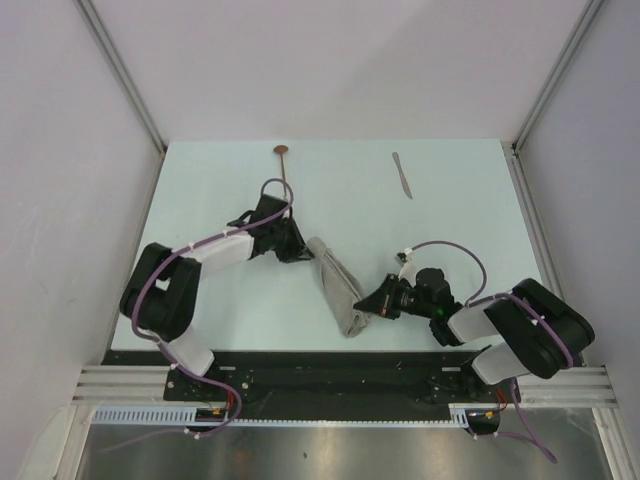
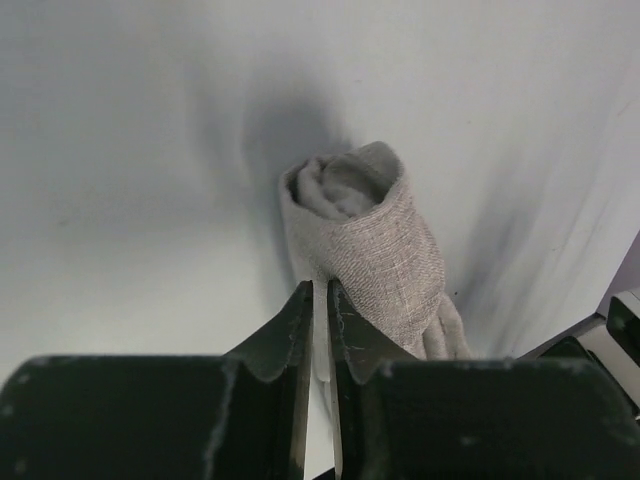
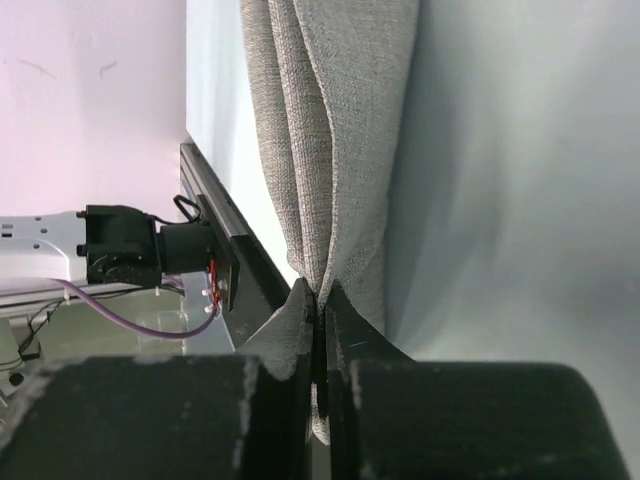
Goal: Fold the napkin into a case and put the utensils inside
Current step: Turn over the smaller rectangle folded napkin at the center of the board.
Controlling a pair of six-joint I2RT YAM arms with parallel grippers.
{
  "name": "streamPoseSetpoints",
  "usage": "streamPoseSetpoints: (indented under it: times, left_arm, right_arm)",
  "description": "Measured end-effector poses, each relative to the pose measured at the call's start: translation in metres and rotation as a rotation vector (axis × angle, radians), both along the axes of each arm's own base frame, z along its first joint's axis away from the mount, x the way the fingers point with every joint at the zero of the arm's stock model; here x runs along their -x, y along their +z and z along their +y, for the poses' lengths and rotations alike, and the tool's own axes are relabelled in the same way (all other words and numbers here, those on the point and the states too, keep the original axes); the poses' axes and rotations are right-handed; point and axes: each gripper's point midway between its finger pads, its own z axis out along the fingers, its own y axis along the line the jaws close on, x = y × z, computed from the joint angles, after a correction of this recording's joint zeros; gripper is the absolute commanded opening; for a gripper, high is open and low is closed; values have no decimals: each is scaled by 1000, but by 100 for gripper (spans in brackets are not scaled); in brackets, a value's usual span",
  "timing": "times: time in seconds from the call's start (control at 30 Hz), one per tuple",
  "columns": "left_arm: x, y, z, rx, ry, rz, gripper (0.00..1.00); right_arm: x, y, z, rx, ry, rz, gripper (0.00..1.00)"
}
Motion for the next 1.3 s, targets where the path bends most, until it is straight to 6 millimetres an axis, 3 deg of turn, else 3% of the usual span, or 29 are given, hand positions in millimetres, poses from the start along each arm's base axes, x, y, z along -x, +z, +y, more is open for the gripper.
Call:
streamPoseSetpoints:
  times: [0.1, 0.2, 0.37, 0.57, 0.67, 0.8, 0.9, 1.0, 1.17, 1.3]
  left_arm:
    - [-7, 2, -19, -2, -27, -10, 13]
    - [-12, 5, -36, -4, -56, -20, 13]
    - [-26, 3, -56, -5, -81, -17, 13]
    - [-35, -23, -71, -31, -103, 49, 13]
    - [-37, -25, -78, -42, -115, 60, 14]
    - [-43, -14, -85, -57, -134, 37, 17]
    - [-45, -6, -83, -79, -144, 9, 20]
    - [-42, 5, -79, -92, -158, -9, 20]
    - [-41, 23, -78, -83, -172, -46, 18]
    - [-41, 20, -78, -89, -179, -38, 17]
  right_arm:
    - [-2, -6, -7, -4, -11, 17, 2]
    - [-4, -12, -14, -8, -23, 42, 12]
    - [-12, -15, -25, -23, -53, 91, 41]
    - [-24, -19, -35, 64, -103, 163, 60]
    - [-44, 0, -41, 158, -147, 116, 65]
    - [-75, 36, -54, 328, -210, 9, 68]
    - [-76, 46, -51, 448, -188, -35, 79]
    - [-62, 35, -47, 576, -139, -34, 77]
    - [-46, 11, -61, 758, -99, -10, 70]
    - [-30, 15, -38, 732, -11, -39, 54]
